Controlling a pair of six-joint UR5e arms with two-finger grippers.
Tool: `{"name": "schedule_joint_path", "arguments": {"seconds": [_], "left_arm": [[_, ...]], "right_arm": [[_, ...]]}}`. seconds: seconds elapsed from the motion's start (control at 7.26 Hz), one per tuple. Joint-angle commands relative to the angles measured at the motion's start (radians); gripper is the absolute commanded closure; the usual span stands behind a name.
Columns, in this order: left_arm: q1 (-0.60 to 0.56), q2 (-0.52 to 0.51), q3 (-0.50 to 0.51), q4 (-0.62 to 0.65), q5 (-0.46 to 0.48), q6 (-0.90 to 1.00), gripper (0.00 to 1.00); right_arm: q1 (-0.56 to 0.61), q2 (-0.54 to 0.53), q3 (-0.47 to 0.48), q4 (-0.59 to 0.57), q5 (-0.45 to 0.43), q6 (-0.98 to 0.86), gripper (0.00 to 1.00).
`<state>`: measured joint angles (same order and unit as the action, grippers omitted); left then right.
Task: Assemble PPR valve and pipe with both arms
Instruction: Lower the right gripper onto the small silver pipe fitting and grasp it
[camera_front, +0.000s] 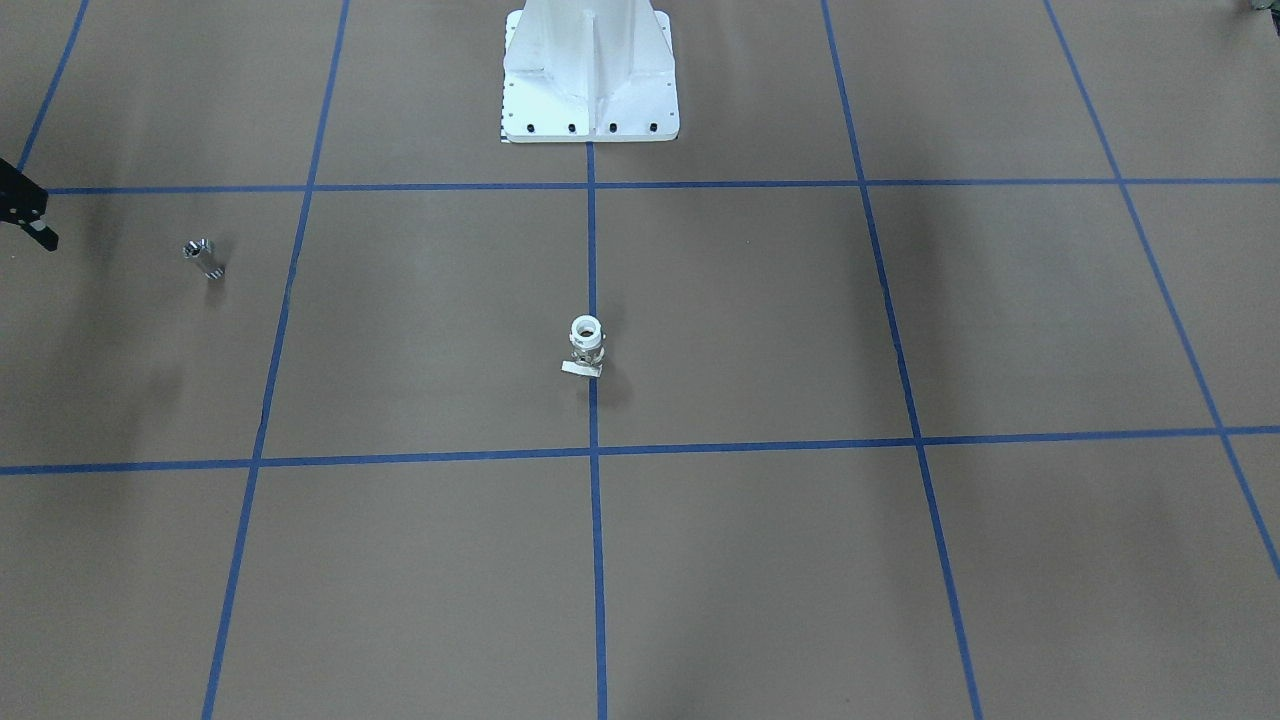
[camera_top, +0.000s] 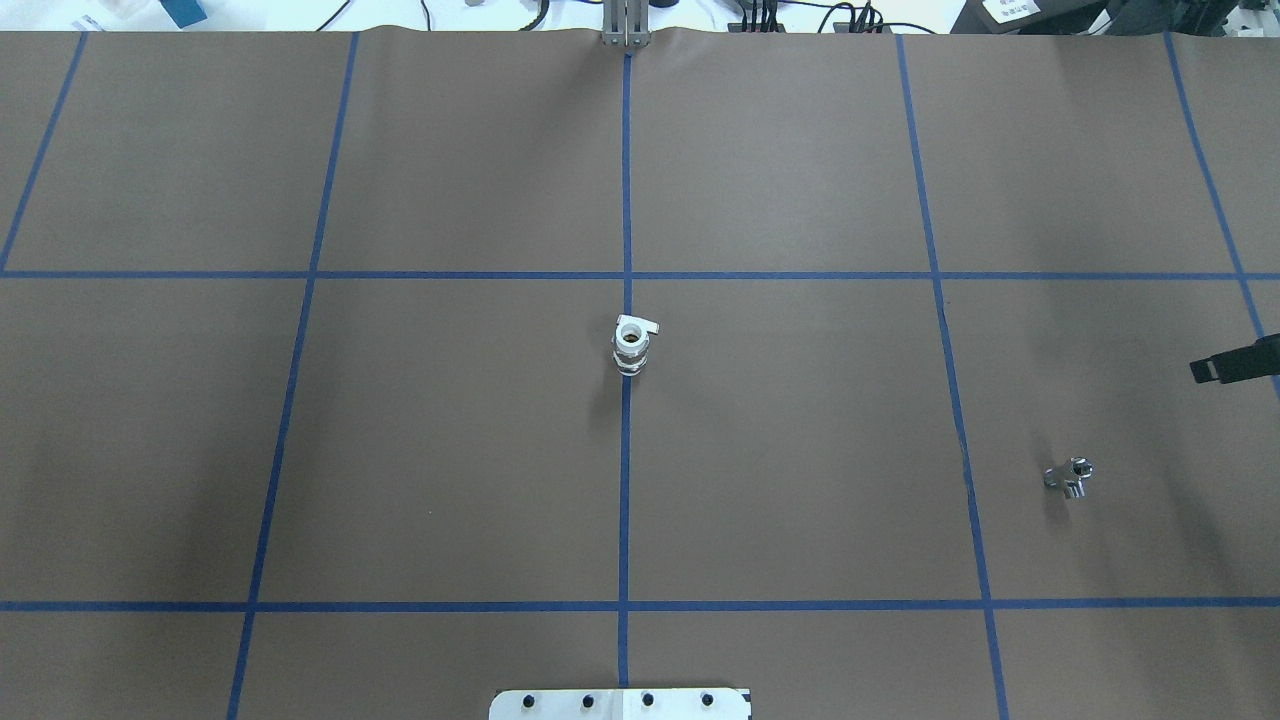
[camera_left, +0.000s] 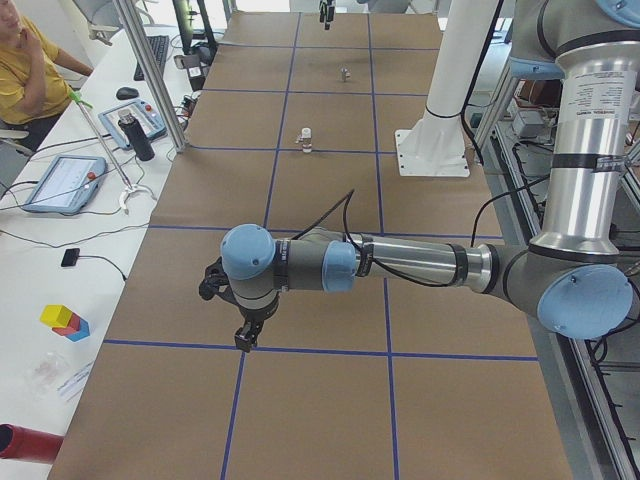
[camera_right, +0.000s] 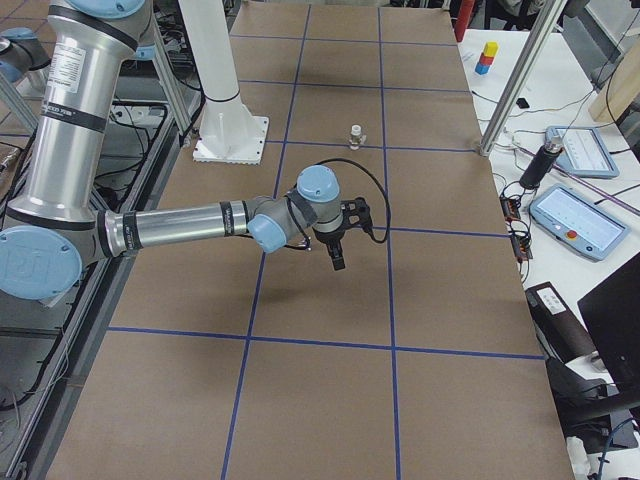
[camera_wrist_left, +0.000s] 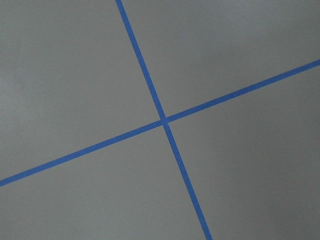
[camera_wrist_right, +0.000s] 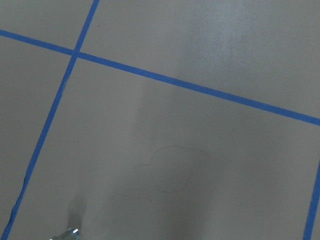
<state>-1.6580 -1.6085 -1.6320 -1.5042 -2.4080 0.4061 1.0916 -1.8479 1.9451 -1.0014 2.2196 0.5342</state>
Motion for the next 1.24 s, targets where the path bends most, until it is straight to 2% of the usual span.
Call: {"name": "schedule_joint_path", "arguments": {"seconds": [0.0,0.14,0.28,0.41,0.55,0.69,0.96,1.1], "left_arm": [[0.0,0.001,-0.003,-0.001,0.0,0.0,0.0],[0.0,0.001,-0.003,-0.001,0.0,0.0,0.0],[0.0,-0.001,-0.005,-0.001,0.0,0.0,0.0],[0.0,-0.001,-0.005,-0.001,0.0,0.0,0.0],[0.0,-0.002,-0.005,-0.001,0.0,-0.001,0.0],[0.0,-0.001,-0.005,-0.001,0.0,-0.001,0.0],[0.0,-0.001,-0.005,-0.001,0.0,-0.001,0.0],[0.0,-0.001,-0.005,-0.001,0.0,-0.001,0.0]], "right_arm": [[-0.192,-0.01,0.003,0.05,-0.182,0.189,0.01],[-0.24,-0.01,0.003,0.069,-0.207,0.216,0.01],[-0.307,-0.01,0.003,0.113,-0.248,0.316,0.01],[-0.378,-0.01,0.003,0.125,-0.315,0.37,0.01],[-0.395,-0.008,0.014,0.126,-0.32,0.38,0.01],[-0.412,-0.01,0.017,0.126,-0.321,0.395,0.04],[-0.444,-0.008,0.017,0.126,-0.322,0.402,0.18],[-0.453,-0.01,0.017,0.126,-0.322,0.402,0.21]]}}
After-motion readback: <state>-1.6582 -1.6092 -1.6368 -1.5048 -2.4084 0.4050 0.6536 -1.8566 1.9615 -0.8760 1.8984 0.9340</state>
